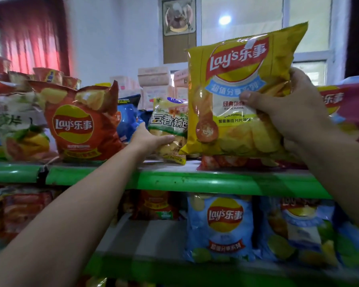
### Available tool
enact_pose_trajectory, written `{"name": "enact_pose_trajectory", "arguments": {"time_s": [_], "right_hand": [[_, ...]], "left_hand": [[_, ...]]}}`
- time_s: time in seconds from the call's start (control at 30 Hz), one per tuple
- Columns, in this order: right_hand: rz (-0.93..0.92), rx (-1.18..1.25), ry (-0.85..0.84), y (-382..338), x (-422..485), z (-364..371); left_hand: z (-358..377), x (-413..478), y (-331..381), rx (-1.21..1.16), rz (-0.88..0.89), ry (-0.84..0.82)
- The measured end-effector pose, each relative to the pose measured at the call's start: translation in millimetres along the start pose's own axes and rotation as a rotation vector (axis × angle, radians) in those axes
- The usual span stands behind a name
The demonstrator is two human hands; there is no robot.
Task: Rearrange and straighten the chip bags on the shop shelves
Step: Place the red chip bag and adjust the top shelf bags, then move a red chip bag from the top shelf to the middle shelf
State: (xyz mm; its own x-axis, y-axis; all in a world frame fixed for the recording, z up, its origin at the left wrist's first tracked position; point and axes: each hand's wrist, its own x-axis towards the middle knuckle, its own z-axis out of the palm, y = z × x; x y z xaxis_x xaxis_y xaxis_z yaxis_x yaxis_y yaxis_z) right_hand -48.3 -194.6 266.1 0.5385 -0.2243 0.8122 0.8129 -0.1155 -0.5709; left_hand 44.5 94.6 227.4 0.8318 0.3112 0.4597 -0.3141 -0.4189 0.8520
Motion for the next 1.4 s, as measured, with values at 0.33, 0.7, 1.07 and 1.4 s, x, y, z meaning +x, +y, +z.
{"name": "enact_pose_trajectory", "arguments": {"time_s": [0.33,0.7,1.07,1.4], "right_hand": [[-0.138,-0.010,0.116,-10.6,-10.6,15.7],[-0.059,-0.080,-0.043,23.0,-35.6,130.3],[0.422,-0.013,-0.083,90.4,-4.2,194.1],[-0.136,-0.570,-0.069,71.8,-43.1,201.9]], "left_hand": [[-61.1,-82.1,46.5,0.225,0.428,0.443],[-157.3,-168.7,-29.9,-0.022,0.271,0.303],[-188.7,-194.3,-140.7,-0.073,0.046,0.294],[-189.0,-194.1,-167.7,-0.168,0.069,0.281]]}}
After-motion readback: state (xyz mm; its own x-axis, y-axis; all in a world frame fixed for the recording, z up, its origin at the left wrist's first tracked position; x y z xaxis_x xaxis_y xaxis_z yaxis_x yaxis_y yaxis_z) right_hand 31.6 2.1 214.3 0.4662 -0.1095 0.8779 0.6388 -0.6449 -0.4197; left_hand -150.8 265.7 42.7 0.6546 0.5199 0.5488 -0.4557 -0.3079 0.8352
